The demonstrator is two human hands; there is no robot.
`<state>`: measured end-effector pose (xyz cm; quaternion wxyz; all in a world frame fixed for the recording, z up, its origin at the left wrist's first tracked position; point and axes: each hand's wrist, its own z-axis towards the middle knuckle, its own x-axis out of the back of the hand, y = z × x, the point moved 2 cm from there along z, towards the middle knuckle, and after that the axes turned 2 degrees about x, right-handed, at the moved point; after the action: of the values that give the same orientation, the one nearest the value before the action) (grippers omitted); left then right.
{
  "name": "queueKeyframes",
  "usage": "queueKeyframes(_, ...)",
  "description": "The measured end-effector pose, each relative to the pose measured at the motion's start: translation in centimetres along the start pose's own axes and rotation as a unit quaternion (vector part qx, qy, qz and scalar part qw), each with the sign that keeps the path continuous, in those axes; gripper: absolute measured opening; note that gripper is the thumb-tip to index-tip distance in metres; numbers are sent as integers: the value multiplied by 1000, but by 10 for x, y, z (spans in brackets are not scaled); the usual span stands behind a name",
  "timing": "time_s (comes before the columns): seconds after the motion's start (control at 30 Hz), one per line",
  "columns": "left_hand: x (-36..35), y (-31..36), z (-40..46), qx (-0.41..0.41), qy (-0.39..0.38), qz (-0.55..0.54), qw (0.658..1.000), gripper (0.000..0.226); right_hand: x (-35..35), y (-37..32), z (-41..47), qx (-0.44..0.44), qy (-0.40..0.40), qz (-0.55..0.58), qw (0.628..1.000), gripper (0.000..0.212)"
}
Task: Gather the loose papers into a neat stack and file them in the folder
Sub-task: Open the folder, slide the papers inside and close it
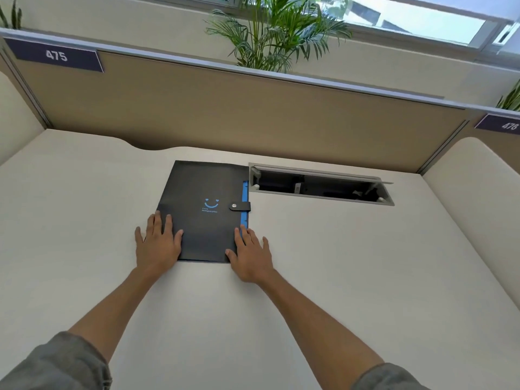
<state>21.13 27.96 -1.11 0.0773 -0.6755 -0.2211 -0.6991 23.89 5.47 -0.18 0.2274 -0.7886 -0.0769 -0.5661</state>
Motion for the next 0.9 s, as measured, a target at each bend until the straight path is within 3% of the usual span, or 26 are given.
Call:
queueKeyframes(0.47,-5,6,80,-32,-7,8,999,59,11,1,73,-49,-42,34,997,65)
queueKeyframes(0.9,-11,8,114,-27,-22,8,999,59,7,7,106,-51,-26,49,997,66)
